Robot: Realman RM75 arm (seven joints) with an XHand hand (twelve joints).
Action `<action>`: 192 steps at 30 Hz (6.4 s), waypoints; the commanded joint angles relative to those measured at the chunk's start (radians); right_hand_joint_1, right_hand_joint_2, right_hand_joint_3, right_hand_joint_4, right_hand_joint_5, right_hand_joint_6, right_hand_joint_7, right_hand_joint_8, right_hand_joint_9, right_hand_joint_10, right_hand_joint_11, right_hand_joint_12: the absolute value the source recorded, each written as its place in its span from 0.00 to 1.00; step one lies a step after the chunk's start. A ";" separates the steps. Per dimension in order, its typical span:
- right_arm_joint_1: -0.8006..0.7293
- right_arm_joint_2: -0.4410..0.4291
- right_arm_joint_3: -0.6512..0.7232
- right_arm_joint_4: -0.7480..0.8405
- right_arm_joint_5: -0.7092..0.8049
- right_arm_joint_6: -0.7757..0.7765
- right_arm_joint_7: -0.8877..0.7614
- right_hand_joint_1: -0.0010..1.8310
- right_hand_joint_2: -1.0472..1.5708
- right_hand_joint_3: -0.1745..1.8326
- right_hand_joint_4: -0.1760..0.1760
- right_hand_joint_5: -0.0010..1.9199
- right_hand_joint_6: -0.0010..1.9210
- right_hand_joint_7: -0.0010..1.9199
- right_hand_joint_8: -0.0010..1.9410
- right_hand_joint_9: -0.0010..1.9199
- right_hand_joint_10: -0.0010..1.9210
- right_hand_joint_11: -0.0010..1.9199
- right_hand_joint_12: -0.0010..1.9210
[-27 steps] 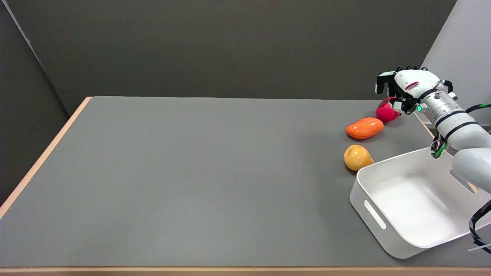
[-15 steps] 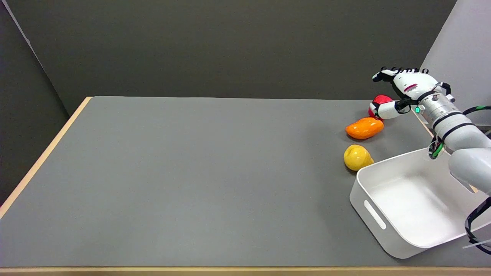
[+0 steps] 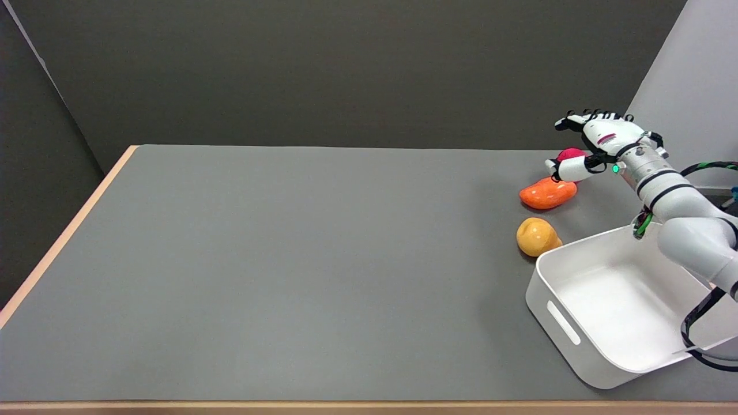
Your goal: Pick up tomato.
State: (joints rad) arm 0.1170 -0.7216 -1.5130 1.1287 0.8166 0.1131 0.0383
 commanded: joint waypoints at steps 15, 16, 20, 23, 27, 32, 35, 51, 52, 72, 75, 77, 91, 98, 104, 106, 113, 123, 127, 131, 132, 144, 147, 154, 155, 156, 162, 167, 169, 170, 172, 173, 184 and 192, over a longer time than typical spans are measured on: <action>0.203 -0.032 -0.191 -0.193 0.001 -0.009 0.004 0.30 0.63 0.54 0.83 0.13 0.26 0.13 0.16 0.09 0.33 0.06 0.65; 0.212 -0.035 -0.196 -0.202 0.001 -0.010 0.004 0.30 0.63 0.54 0.84 0.13 0.26 0.13 0.16 0.09 0.33 0.06 0.65; 0.240 -0.045 -0.211 -0.238 0.001 -0.006 0.004 0.29 0.63 0.54 0.84 0.13 0.26 0.13 0.15 0.09 0.33 0.06 0.66; 0.258 -0.058 -0.214 -0.285 0.001 -0.005 0.004 0.29 0.63 0.54 0.84 0.13 0.26 0.13 0.15 0.09 0.33 0.06 0.66; 0.290 -0.077 -0.214 -0.345 0.001 -0.002 0.004 0.29 0.63 0.54 0.84 0.13 0.26 0.13 0.15 0.09 0.33 0.06 0.66; 0.331 -0.087 -0.213 -0.415 0.001 0.014 0.004 0.29 0.63 0.54 0.85 0.13 0.26 0.13 0.15 0.09 0.33 0.06 0.66; 0.360 -0.091 -0.213 -0.456 0.001 0.023 0.004 0.29 0.63 0.54 0.85 0.13 0.26 0.13 0.15 0.09 0.33 0.06 0.66; 0.421 -0.104 -0.220 -0.491 0.001 0.045 0.004 0.30 0.63 0.55 0.85 0.13 0.27 0.13 0.16 0.09 0.34 0.06 0.67; 0.420 -0.104 -0.220 -0.491 0.001 0.045 0.004 0.30 0.63 0.56 0.85 0.13 0.27 0.13 0.16 0.09 0.34 0.06 0.67; 0.420 -0.104 -0.221 -0.506 0.001 0.045 0.004 0.32 0.63 0.56 0.86 0.13 0.28 0.14 0.16 0.09 0.34 0.07 0.67; 0.439 -0.106 -0.225 -0.541 -0.004 0.041 0.004 0.32 0.63 0.56 0.86 0.13 0.28 0.14 0.16 0.09 0.34 0.07 0.67; 0.453 -0.107 -0.223 -0.575 -0.010 0.040 0.004 0.32 0.63 0.56 0.86 0.13 0.28 0.14 0.16 0.09 0.34 0.07 0.67; 0.520 -0.120 -0.235 -0.694 0.001 0.046 0.004 0.33 0.63 0.56 0.87 0.13 0.28 0.14 0.16 0.09 0.34 0.06 0.67; 0.530 -0.129 -0.237 -0.694 0.001 0.046 0.004 0.33 0.63 0.56 0.87 0.13 0.28 0.14 0.16 0.09 0.33 0.06 0.66; 0.539 -0.132 -0.258 -0.686 0.001 0.046 0.004 0.33 0.63 0.56 0.87 0.13 0.28 0.14 0.16 0.09 0.33 0.06 0.66; 0.539 -0.133 -0.263 -0.680 0.001 0.045 0.004 0.33 0.63 0.56 0.87 0.13 0.28 0.14 0.16 0.09 0.33 0.06 0.66; 0.527 -0.134 -0.278 -0.653 0.001 0.038 0.004 0.34 0.63 0.56 0.88 0.14 0.28 0.14 0.16 0.10 0.33 0.06 0.66; 0.485 -0.129 -0.279 -0.649 0.001 0.033 0.004 0.38 0.63 0.57 0.88 0.14 0.30 0.14 0.16 0.10 0.33 0.07 0.67; 0.472 -0.128 -0.278 -0.649 0.001 0.036 0.004 0.43 0.63 0.58 0.89 0.15 0.31 0.15 0.17 0.10 0.34 0.09 0.69; 0.464 -0.127 -0.280 -0.649 0.001 0.038 0.004 0.50 0.63 0.59 0.91 0.17 0.34 0.16 0.17 0.12 0.36 0.13 0.73; 0.462 -0.127 -0.281 -0.649 0.001 0.040 0.004 0.51 0.63 0.59 0.92 0.17 0.34 0.16 0.17 0.13 0.36 0.13 0.73; 0.457 -0.127 -0.282 -0.631 -0.009 0.069 0.004 0.61 0.72 0.57 0.98 0.21 0.53 0.26 0.29 0.25 0.50 0.29 0.85; 0.453 -0.125 -0.282 -0.611 -0.009 0.084 0.004 0.61 0.74 0.55 0.95 0.23 0.59 0.31 0.40 0.29 0.56 0.31 0.86; 0.446 -0.109 -0.282 -0.530 -0.009 0.118 0.004 0.64 0.86 0.15 0.11 0.27 0.82 0.44 0.70 0.41 0.63 0.38 0.84; 0.446 -0.107 -0.282 -0.519 -0.009 0.120 0.004 0.64 0.86 0.16 0.12 0.28 0.81 0.44 0.70 0.42 0.63 0.39 0.84; 0.445 -0.105 -0.282 -0.506 -0.009 0.124 0.004 0.64 0.86 0.16 0.12 0.28 0.81 0.44 0.70 0.42 0.63 0.40 0.84; 0.437 -0.098 -0.282 -0.442 -0.011 0.128 0.004 0.64 0.86 0.16 0.13 0.29 0.80 0.44 0.71 0.43 0.64 0.41 0.84; 0.426 -0.087 -0.281 -0.383 -0.012 0.137 0.004 0.64 0.86 0.17 0.15 0.29 0.80 0.44 0.70 0.43 0.65 0.41 0.85; 0.411 -0.069 -0.275 -0.336 -0.012 0.139 0.004 0.64 0.86 0.17 0.16 0.29 0.80 0.44 0.70 0.44 0.65 0.41 0.85; 0.395 -0.055 -0.266 -0.294 -0.009 0.139 0.004 0.64 0.86 0.17 0.16 0.29 0.80 0.44 0.70 0.44 0.65 0.41 0.85; 0.362 -0.027 -0.238 -0.213 0.001 0.139 0.004 0.64 0.85 0.17 0.17 0.29 0.80 0.44 0.70 0.44 0.65 0.41 0.85; 0.326 -0.010 -0.206 -0.156 0.011 0.139 0.004 0.64 0.85 0.17 0.18 0.29 0.79 0.44 0.70 0.44 0.65 0.41 0.86; -0.084 0.009 0.227 0.274 0.158 0.105 0.003 0.64 0.83 0.22 0.26 0.31 0.79 0.45 0.69 0.44 0.68 0.40 0.89; -0.414 -0.082 0.524 0.479 0.205 0.146 0.004 0.64 0.82 0.25 0.30 0.32 0.80 0.45 0.69 0.44 0.69 0.40 0.93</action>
State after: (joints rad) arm 0.2699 -0.7526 -1.5243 1.1023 0.8840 0.2391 0.0417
